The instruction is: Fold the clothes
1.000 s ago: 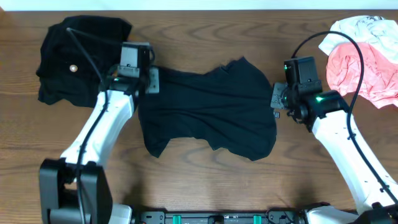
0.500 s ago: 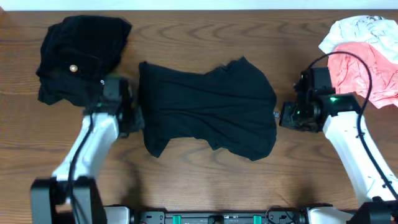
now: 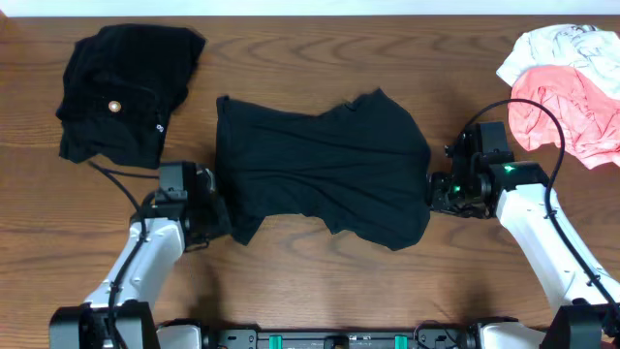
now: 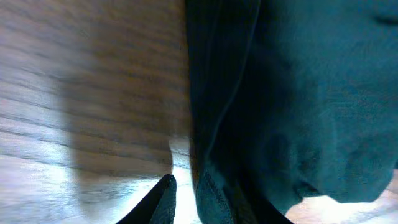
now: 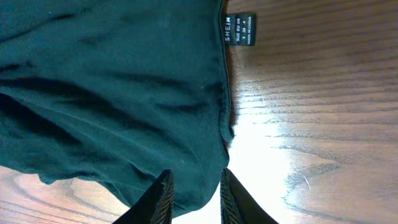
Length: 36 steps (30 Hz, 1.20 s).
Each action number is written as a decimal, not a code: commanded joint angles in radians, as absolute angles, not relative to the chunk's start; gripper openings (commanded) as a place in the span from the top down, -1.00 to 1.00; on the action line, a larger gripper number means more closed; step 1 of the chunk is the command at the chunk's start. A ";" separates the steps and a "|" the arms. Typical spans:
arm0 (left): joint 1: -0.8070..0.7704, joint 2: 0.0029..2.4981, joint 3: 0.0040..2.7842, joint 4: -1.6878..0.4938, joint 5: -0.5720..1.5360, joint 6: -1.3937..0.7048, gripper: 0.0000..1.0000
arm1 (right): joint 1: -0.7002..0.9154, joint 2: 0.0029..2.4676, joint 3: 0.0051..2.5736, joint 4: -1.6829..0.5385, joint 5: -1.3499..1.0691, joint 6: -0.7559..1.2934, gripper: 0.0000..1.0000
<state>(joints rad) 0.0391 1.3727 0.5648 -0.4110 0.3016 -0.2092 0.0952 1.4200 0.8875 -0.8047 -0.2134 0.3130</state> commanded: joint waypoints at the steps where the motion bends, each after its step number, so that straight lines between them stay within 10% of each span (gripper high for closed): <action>1: 0.043 1.372 0.540 -0.378 0.334 -0.208 0.37 | 0.090 1.418 0.881 -0.795 -0.229 0.305 0.52; 16: 0.042 1.439 0.498 -0.284 0.356 -0.208 0.46 | 0.090 1.418 0.881 -0.802 -0.229 0.306 0.21; 21: 0.042 1.452 0.498 -0.280 0.356 -0.208 0.87 | 0.091 1.419 0.865 -0.839 -0.252 0.305 0.24; 36: 0.042 1.452 0.498 -0.263 0.356 -0.209 0.88 | 0.093 1.419 0.701 -0.767 -0.344 0.314 0.30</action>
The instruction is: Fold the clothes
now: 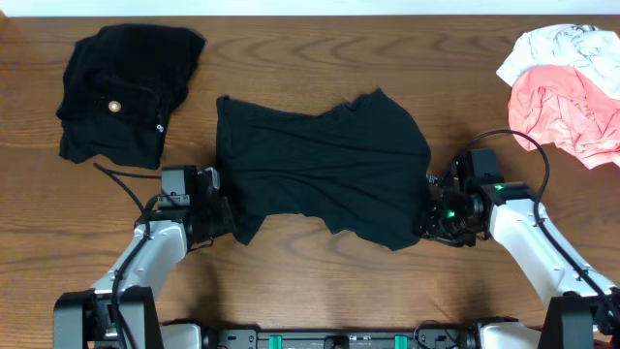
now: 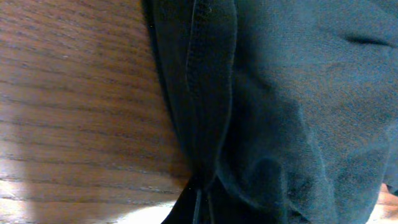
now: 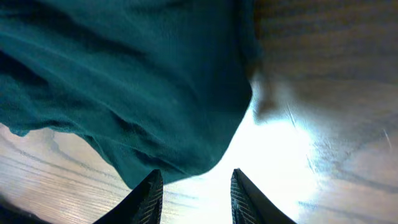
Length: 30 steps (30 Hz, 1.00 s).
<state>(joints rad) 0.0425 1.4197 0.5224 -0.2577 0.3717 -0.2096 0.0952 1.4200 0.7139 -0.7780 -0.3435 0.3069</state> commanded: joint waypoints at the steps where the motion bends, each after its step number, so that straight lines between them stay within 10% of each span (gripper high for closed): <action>1: 0.042 1.452 0.498 -0.263 0.356 -0.209 0.88 | 0.093 1.419 0.698 -0.765 -0.314 0.314 0.29; 30: 0.042 1.452 0.498 -0.245 0.359 -0.213 0.88 | 0.093 1.420 0.579 -0.585 -0.330 0.363 0.21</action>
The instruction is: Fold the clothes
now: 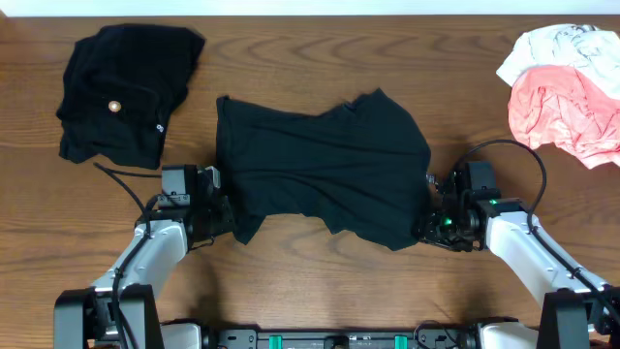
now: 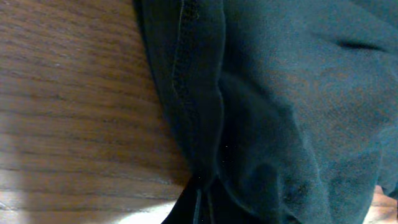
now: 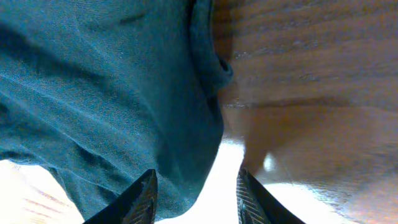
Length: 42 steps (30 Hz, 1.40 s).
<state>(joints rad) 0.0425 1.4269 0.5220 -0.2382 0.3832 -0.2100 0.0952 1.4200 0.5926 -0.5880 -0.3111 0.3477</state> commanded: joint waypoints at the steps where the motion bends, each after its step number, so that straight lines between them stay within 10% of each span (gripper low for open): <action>1: 0.042 1.452 0.498 -0.244 0.359 -0.213 0.88 | 0.093 1.422 0.579 -0.581 -0.330 0.363 0.21; 11: 0.042 1.452 0.498 -0.241 0.359 -0.213 0.88 | 0.122 1.489 0.579 -0.527 -0.371 0.371 0.34; 16: 0.042 1.452 0.498 -0.241 0.360 -0.221 0.88 | 0.130 1.492 0.581 -0.507 -0.371 0.390 0.98; 42: 0.042 0.998 0.543 -0.374 0.358 -0.223 0.88 | -0.022 1.363 0.871 -0.739 -0.379 0.358 0.97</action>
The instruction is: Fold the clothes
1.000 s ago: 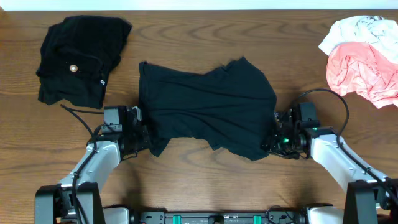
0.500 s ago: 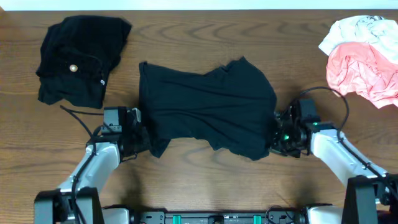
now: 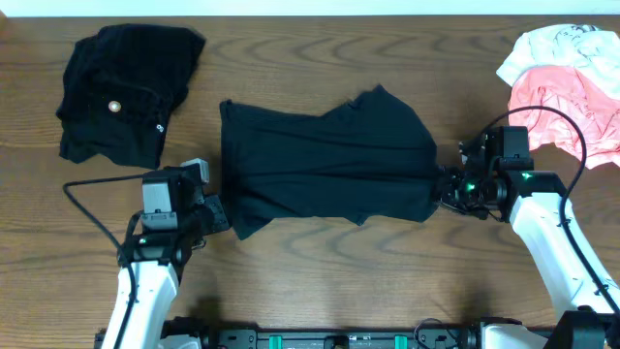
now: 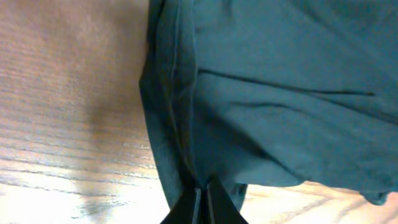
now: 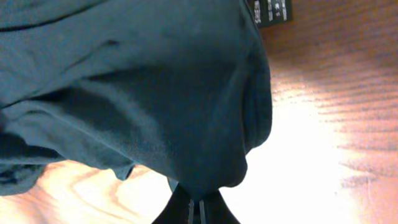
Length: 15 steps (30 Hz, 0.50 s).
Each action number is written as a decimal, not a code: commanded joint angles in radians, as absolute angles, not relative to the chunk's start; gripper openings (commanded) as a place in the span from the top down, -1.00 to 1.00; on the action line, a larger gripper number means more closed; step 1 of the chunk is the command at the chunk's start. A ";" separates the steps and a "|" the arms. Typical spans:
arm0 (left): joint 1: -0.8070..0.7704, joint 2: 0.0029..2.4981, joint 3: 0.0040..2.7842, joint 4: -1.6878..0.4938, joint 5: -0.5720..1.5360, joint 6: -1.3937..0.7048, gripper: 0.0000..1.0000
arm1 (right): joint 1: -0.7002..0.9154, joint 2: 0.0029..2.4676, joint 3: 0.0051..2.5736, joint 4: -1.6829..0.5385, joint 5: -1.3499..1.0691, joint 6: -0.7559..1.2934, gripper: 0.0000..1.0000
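Note:
A black T-shirt [image 3: 325,165] lies spread across the middle of the wooden table [image 3: 320,271], drawn out sideways between both arms. My left gripper [image 3: 215,215] is shut on its lower left hem; in the left wrist view the jaws [image 4: 200,198] pinch the doubled edge of the shirt [image 4: 280,93]. My right gripper [image 3: 444,186] is shut on the right edge. In the right wrist view [image 5: 198,202] the fabric [image 5: 124,93] bunches into the closed jaws, with the shirt's label [image 5: 273,11] at the top.
A folded black garment [image 3: 126,87] lies at the back left. A pink garment [image 3: 572,107] and a white one [image 3: 557,44] are piled at the back right corner, close behind the right arm.
My right gripper was open at the shirt's lower right corner; now it is shut on the right edge, farther back and to the right. The hanging lower right flap is gone and the shirt looks stretched.
First both grippers stood open at the shirt's left and right edges. Then the left one was shut on the left hem while the right, still open, sat at the lower right corner. Now both hold the shirt, which lies flatter and narrower front to back.

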<state>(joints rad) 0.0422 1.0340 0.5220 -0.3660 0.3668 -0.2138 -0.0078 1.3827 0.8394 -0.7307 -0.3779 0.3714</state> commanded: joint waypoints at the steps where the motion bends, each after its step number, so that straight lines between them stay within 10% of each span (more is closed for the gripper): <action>1: 0.042 0.985 0.551 -0.381 0.354 -0.223 0.88 | -0.023 1.361 0.880 -0.748 -0.379 0.358 0.98; 15: 0.043 0.967 0.599 -0.456 0.255 -0.215 0.85 | -0.104 1.336 0.930 -0.815 -0.368 0.349 0.97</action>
<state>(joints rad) 0.0422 0.9722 0.5793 -0.4393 0.2790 -0.2134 -0.0914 1.3525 0.9089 -0.8093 -0.3679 0.3702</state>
